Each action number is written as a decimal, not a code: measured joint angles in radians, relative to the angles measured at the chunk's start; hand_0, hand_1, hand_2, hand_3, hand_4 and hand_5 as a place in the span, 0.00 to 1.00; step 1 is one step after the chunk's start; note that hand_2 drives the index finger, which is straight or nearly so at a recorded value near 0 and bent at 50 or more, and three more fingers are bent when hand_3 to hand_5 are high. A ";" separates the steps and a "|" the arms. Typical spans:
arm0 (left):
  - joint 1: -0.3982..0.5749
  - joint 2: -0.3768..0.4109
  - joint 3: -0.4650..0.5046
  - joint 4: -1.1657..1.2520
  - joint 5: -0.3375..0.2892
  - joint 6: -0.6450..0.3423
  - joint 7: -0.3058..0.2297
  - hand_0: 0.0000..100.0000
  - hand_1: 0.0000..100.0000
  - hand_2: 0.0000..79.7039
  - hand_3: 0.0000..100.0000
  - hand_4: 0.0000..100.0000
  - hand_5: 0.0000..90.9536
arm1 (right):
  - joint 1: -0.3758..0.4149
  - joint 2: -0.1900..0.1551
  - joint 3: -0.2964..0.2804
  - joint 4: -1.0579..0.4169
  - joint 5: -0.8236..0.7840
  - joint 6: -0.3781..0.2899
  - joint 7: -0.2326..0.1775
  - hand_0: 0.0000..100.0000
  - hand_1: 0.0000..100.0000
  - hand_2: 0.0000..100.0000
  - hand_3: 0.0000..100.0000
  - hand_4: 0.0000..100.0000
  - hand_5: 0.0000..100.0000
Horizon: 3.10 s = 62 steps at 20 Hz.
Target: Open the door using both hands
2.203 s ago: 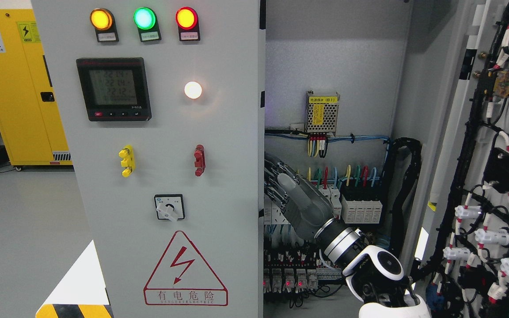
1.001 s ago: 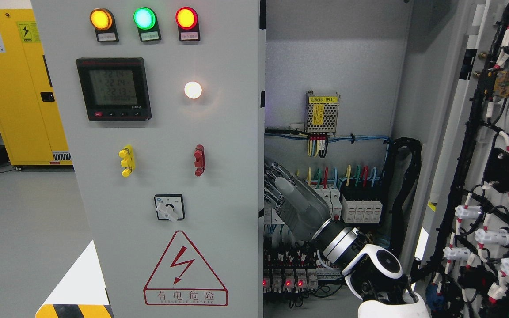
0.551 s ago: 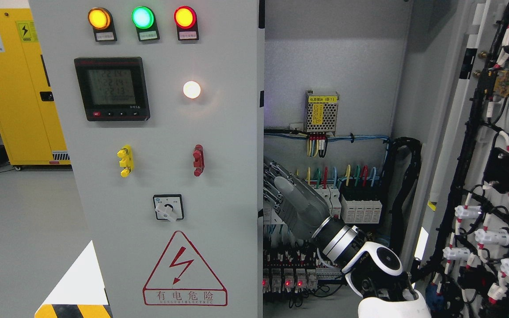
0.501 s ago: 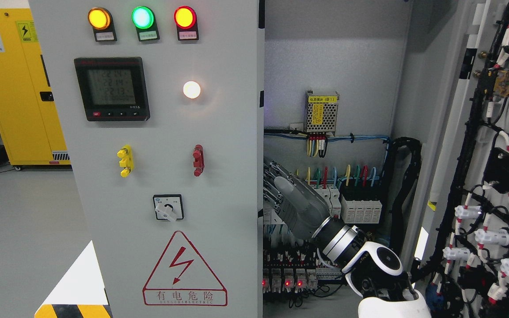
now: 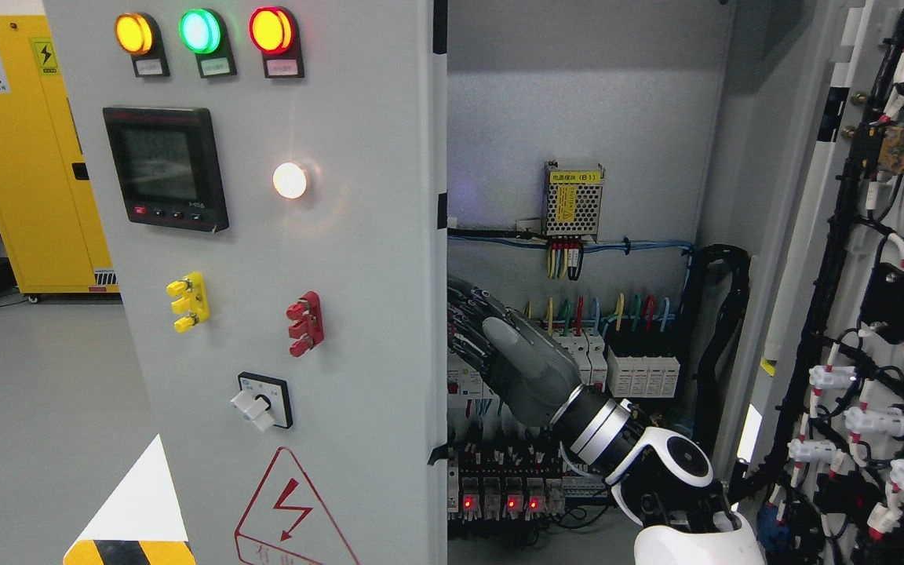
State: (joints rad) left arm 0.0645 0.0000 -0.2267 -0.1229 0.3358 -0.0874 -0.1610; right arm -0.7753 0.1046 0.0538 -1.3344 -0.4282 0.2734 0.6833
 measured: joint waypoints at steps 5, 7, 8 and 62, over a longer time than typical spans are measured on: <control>0.000 0.000 0.000 0.000 0.000 0.000 0.000 0.12 0.56 0.00 0.00 0.00 0.00 | 0.005 -0.001 0.002 -0.008 -0.025 0.000 -0.002 0.00 0.50 0.04 0.00 0.00 0.00; 0.000 0.000 0.000 0.000 0.000 0.000 0.000 0.12 0.56 0.00 0.00 0.00 0.00 | 0.009 -0.001 0.005 -0.013 -0.030 0.001 -0.003 0.00 0.50 0.04 0.00 0.00 0.00; 0.000 0.000 0.000 0.000 0.000 0.000 0.000 0.12 0.56 0.00 0.00 0.00 0.00 | 0.014 -0.001 0.008 -0.017 -0.033 0.003 -0.004 0.00 0.50 0.04 0.00 0.00 0.00; -0.002 0.000 -0.001 0.005 -0.001 0.013 0.010 0.12 0.56 0.00 0.00 0.00 0.00 | 0.211 0.046 0.735 -0.158 -0.166 0.005 -0.128 0.00 0.50 0.04 0.00 0.00 0.00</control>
State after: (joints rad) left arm 0.0629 -0.0001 -0.2273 -0.1181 0.3345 -0.0747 -0.1510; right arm -0.5642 0.1509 0.7890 -1.4920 -0.5940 0.2788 0.5551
